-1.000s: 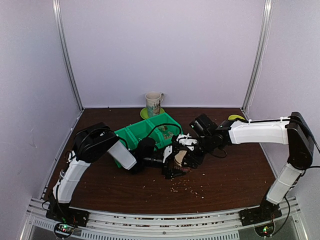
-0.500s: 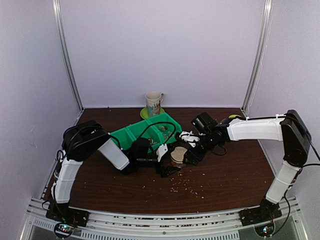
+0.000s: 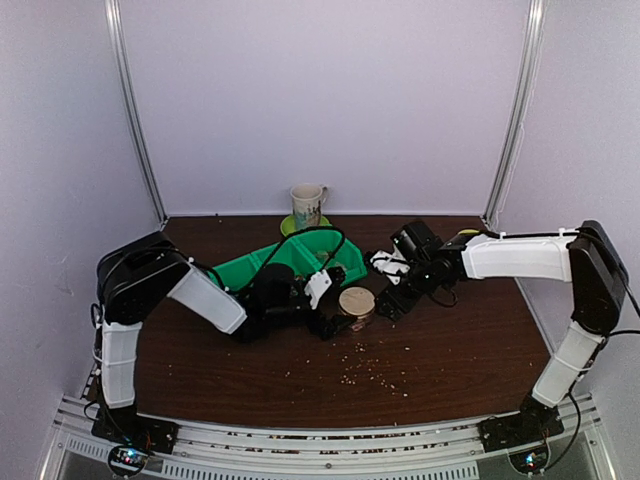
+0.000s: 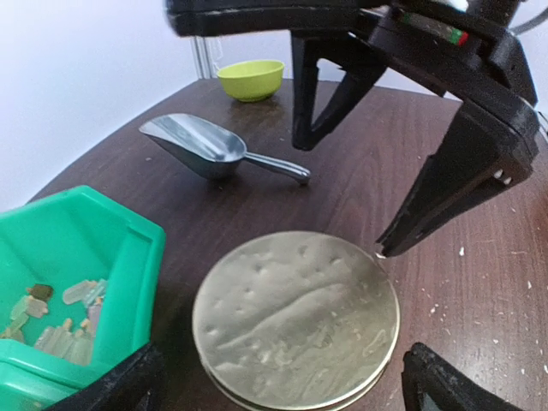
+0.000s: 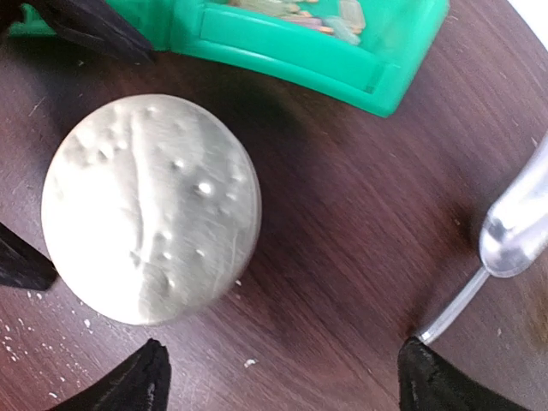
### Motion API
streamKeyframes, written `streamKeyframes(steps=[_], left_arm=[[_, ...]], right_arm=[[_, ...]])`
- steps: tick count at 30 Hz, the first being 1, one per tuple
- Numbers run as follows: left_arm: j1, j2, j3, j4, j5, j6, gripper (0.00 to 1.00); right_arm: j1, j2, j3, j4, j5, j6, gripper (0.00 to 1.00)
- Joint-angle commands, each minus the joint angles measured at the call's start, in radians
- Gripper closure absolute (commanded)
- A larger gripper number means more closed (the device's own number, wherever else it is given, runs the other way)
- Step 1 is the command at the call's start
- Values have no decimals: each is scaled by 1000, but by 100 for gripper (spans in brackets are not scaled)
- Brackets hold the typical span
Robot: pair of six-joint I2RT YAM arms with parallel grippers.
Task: Pack the candies
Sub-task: Screw the box lid onto the packing box, then reset both arms
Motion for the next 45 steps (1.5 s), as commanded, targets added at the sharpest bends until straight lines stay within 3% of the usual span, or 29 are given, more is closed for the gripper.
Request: streamKeyframes(steps=[1, 11, 21, 24, 31, 35, 40, 45], left_arm=[[-1, -88, -27, -50, -115, -12, 2], [-20, -291, 1, -371, -385, -42, 2], [11, -526, 94, -810, -732, -164, 2], [68, -584, 120, -946, -745, -240, 2], [234, -810, 27, -1063, -718, -343, 2], [327, -961, -64, -1104, -736, -360, 2], [359, -1132, -172, -1172, -778, -365, 2], [376, -1264, -255, -1234, -773, -394, 2]], right_arm=[[-16, -111, -46, 0, 94, 32, 0], [-53, -359, -173, 14, 278, 206, 0], [-121, -640, -331, 89, 306, 321, 0], [-210, -731, -366, 91, 277, 353, 0], [-366, -909, -392, 27, 272, 362, 0], [-371, -998, -411, -2, 306, 342, 0], [-371, -1105, -456, -9, 338, 328, 1], [-358, -1235, -449, -17, 253, 305, 1]])
